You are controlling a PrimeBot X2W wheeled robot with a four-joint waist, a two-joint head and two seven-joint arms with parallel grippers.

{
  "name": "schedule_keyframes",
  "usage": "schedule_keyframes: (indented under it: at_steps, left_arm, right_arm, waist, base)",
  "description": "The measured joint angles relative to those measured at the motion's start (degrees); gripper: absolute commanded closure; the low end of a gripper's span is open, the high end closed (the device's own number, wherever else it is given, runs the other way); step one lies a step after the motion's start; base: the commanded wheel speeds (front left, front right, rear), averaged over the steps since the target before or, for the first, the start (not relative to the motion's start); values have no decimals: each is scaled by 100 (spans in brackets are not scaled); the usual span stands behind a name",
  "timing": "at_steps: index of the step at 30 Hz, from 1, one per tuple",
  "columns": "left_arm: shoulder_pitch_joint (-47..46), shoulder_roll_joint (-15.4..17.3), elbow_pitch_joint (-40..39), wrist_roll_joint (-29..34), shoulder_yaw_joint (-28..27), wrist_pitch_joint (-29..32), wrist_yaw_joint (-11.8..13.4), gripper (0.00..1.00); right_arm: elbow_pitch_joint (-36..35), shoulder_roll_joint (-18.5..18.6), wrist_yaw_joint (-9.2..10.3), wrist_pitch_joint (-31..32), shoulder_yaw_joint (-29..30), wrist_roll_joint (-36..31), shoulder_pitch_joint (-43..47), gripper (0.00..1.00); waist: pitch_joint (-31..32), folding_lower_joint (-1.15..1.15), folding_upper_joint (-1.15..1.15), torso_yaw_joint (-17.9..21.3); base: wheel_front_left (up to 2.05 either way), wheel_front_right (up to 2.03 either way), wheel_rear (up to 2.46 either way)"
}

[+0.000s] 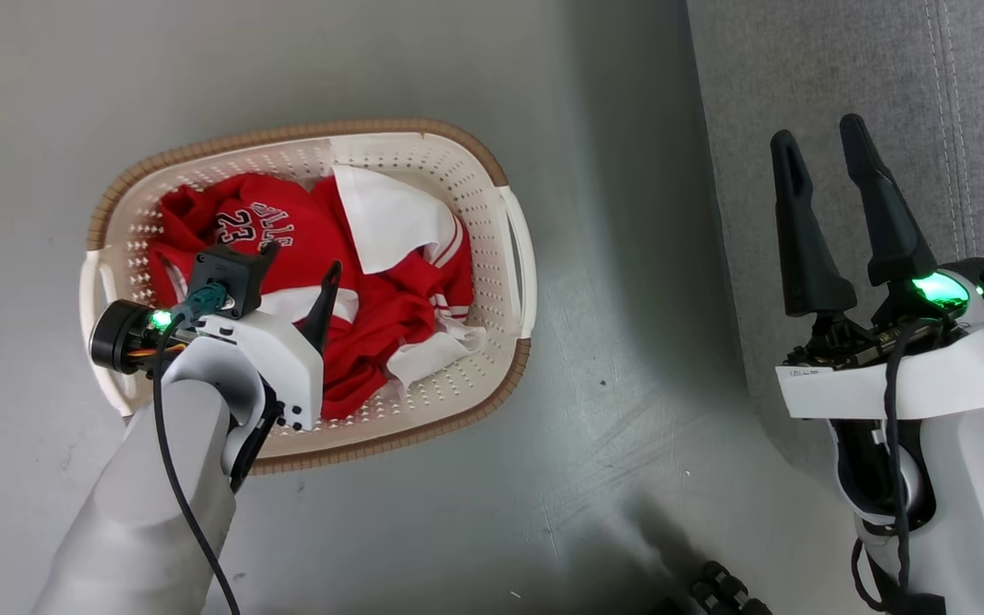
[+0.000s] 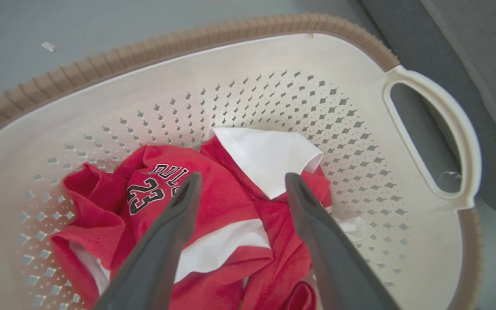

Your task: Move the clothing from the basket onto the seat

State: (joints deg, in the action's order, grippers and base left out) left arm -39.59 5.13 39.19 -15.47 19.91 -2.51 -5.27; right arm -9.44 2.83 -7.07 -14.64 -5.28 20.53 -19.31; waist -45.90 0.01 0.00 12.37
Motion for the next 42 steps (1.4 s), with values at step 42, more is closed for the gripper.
schedule_keyframes:
  at_steps: [42]
  left_arm:
    - [-1182, 465, 1985, 761, 294, 1317, 676, 0]
  right_arm:
    - [-98, -25, 0, 0, -328, 721, -849, 0]
  waist:
    - [-1080, 0, 0, 801]
  base:
    - [0, 0, 0]
